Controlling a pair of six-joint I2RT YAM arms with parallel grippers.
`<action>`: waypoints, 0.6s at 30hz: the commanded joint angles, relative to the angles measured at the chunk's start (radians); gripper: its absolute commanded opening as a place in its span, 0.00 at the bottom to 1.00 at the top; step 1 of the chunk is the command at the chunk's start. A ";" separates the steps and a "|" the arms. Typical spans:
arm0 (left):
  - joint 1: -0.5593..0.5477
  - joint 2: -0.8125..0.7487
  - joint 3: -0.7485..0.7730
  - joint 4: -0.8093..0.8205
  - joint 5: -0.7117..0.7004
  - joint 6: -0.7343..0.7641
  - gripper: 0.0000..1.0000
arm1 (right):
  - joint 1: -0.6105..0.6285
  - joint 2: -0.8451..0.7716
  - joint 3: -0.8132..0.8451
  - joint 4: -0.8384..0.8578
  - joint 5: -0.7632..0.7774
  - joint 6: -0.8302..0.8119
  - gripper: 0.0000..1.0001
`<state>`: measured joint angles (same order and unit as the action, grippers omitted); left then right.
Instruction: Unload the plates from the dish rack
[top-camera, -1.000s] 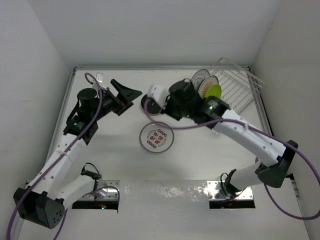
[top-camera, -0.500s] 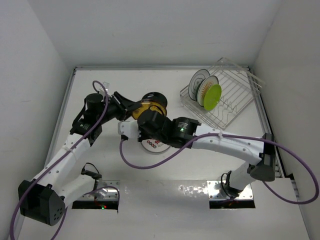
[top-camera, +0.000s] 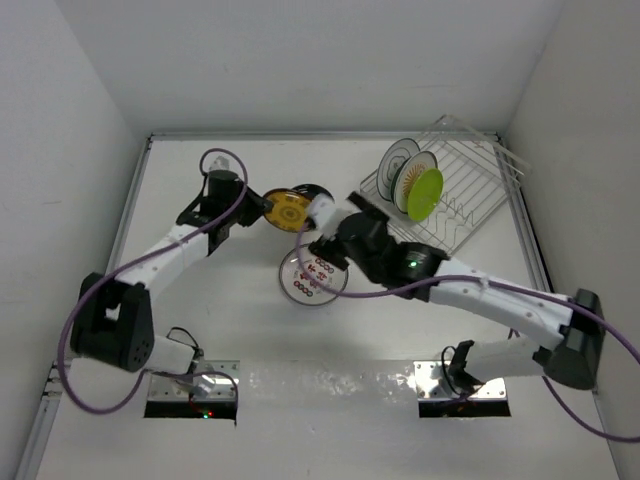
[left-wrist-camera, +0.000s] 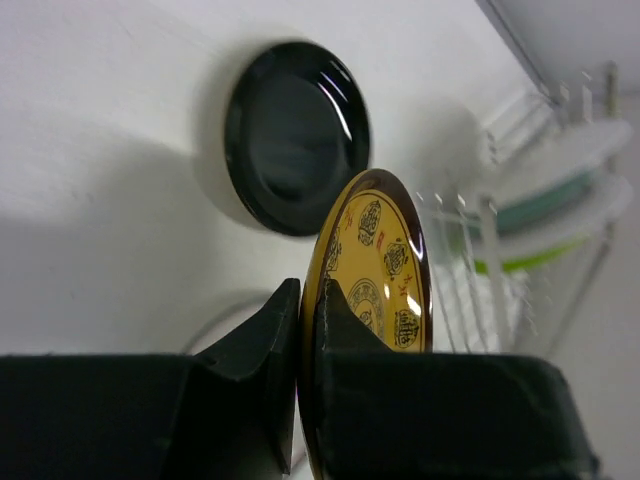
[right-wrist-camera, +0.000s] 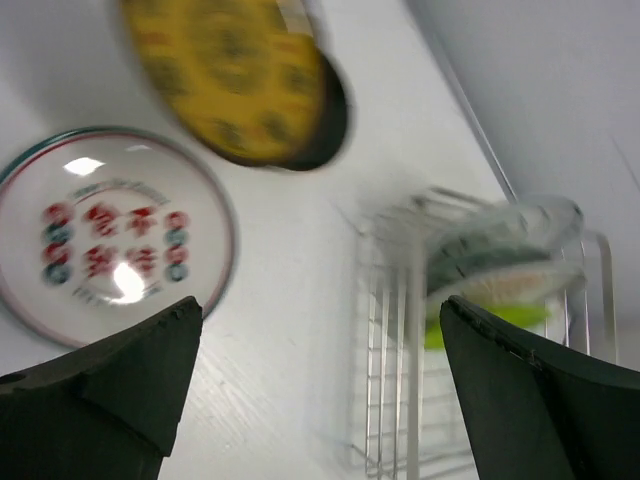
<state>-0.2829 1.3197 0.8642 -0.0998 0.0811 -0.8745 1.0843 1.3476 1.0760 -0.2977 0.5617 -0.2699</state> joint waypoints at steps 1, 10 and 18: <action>0.010 0.154 0.119 0.114 -0.174 0.078 0.00 | -0.083 -0.174 -0.045 0.089 0.073 0.254 0.99; 0.031 0.485 0.317 0.195 -0.087 0.123 0.00 | -0.132 -0.341 -0.201 0.020 0.139 0.293 0.99; 0.025 0.579 0.389 0.178 -0.021 0.114 0.34 | -0.170 -0.394 -0.251 -0.023 0.139 0.319 0.99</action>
<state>-0.2600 1.9102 1.2057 0.0238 0.0231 -0.7631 0.9279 0.9649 0.8078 -0.3267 0.6800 0.0063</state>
